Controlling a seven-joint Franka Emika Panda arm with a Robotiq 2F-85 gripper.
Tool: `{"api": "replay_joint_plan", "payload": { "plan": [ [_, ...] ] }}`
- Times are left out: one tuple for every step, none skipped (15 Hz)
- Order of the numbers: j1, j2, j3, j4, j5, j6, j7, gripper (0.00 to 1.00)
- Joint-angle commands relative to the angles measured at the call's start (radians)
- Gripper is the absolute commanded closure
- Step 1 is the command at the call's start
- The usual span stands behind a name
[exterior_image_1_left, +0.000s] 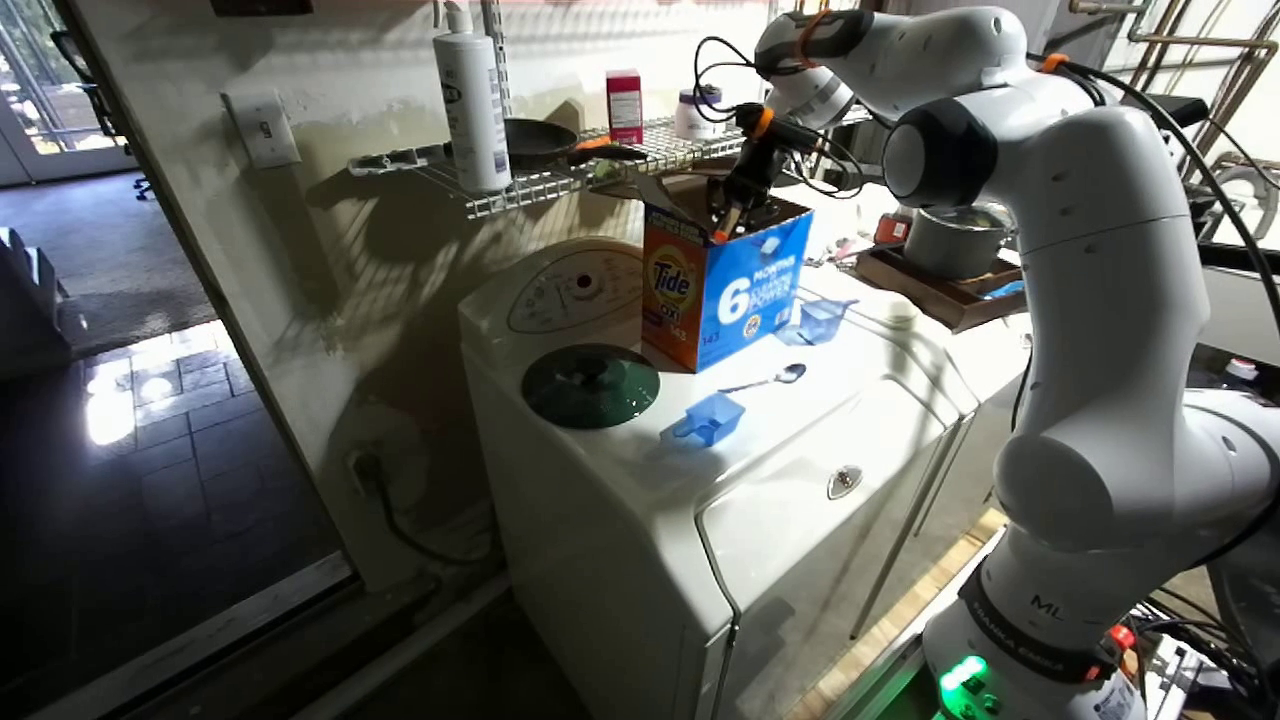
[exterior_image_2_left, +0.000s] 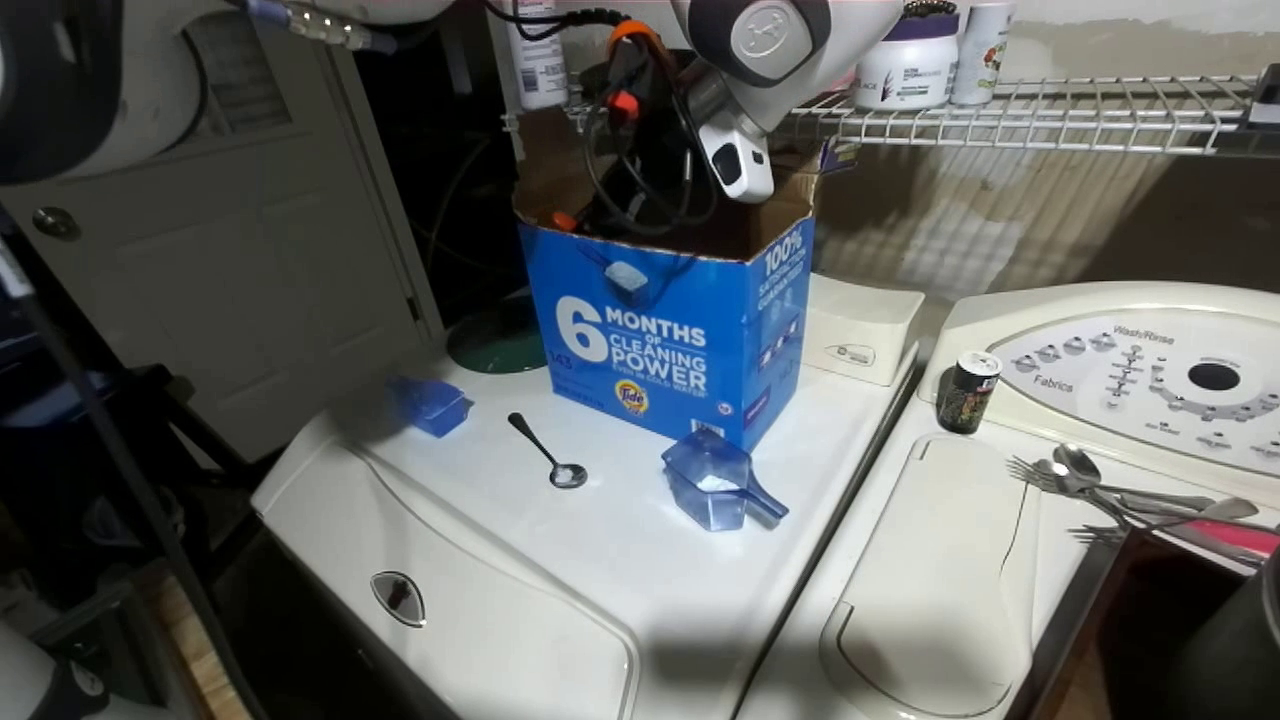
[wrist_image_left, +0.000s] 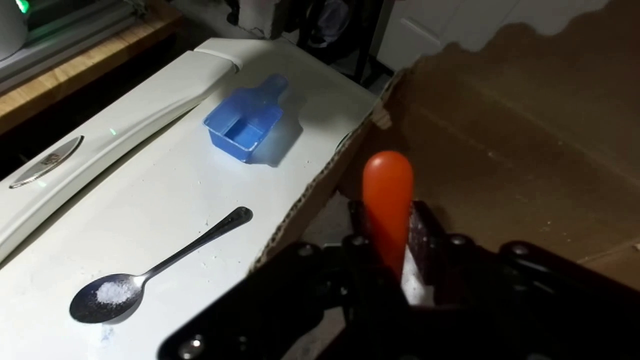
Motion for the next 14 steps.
{"api": "replay_joint_plan", "payload": {
  "plan": [
    [-0.018,0.055,0.018,0.044,0.057,-0.002,0.022,0.94],
    [-0.020,0.064,0.021,0.045,0.068,-0.001,0.024,0.94],
    [-0.022,0.075,0.023,0.052,0.079,0.000,0.027,0.94],
    [-0.022,0.080,0.023,0.057,0.091,0.004,0.033,0.94],
    [-0.022,0.090,0.024,0.063,0.102,0.008,0.037,0.94],
    [-0.021,0.094,0.025,0.069,0.108,0.006,0.045,0.94],
    [-0.023,0.103,0.026,0.073,0.117,0.009,0.045,0.94],
    [-0.023,0.109,0.027,0.081,0.124,0.003,0.053,0.94],
    [-0.024,0.119,0.027,0.088,0.127,0.002,0.058,0.94],
    [-0.024,0.129,0.027,0.095,0.126,0.004,0.062,0.94],
    [-0.024,0.141,0.027,0.099,0.125,0.006,0.065,0.94],
    [-0.024,0.151,0.026,0.105,0.121,0.008,0.069,0.94],
    [-0.025,0.160,0.027,0.110,0.122,0.007,0.078,0.94],
    [-0.026,0.171,0.027,0.117,0.119,0.010,0.084,0.94]
  ]
}}
